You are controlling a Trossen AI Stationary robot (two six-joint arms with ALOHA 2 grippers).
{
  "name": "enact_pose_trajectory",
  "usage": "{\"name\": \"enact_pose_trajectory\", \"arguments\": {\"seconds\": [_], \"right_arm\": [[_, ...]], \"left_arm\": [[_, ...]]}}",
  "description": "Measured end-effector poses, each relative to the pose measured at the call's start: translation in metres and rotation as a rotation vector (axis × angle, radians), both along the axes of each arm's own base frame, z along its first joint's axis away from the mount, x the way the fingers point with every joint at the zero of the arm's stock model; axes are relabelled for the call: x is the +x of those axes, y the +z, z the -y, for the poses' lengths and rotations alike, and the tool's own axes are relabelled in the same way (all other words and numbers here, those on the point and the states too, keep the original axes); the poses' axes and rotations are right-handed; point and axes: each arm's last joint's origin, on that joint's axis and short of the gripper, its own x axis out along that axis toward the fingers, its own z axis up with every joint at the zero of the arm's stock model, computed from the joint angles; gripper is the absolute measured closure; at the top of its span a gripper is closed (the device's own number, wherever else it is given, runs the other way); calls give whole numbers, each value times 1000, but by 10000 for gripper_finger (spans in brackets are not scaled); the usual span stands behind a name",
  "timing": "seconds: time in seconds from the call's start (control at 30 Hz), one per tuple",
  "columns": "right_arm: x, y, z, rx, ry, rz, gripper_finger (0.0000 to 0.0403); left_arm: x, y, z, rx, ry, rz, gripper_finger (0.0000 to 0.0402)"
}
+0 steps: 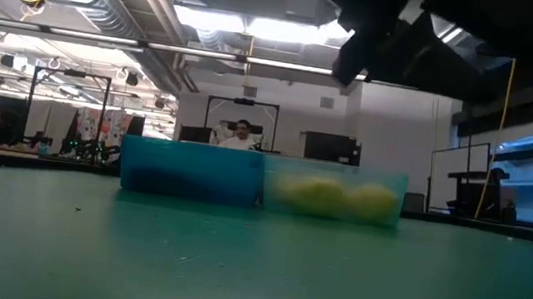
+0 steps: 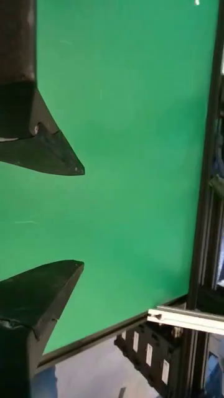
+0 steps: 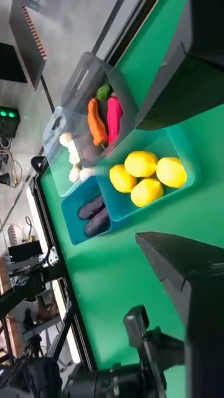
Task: Sort produce into baskets
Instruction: Put the red chili pepper into the black bin
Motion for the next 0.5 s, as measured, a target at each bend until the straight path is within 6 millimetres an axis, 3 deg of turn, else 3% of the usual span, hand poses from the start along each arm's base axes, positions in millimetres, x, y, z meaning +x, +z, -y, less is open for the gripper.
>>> {"name": "enact_pose_trajectory", "arguments": {"seconds": [0.3, 0.5], "right_arm": [[-1, -1, 1, -35, -6, -17, 123], [-1, -2, 0, 5, 13, -22, 123]], "left_arm": [[-3, -3, 5, -99, 24, -41, 171], [-18, -4, 37, -144, -14, -55, 171]]}}
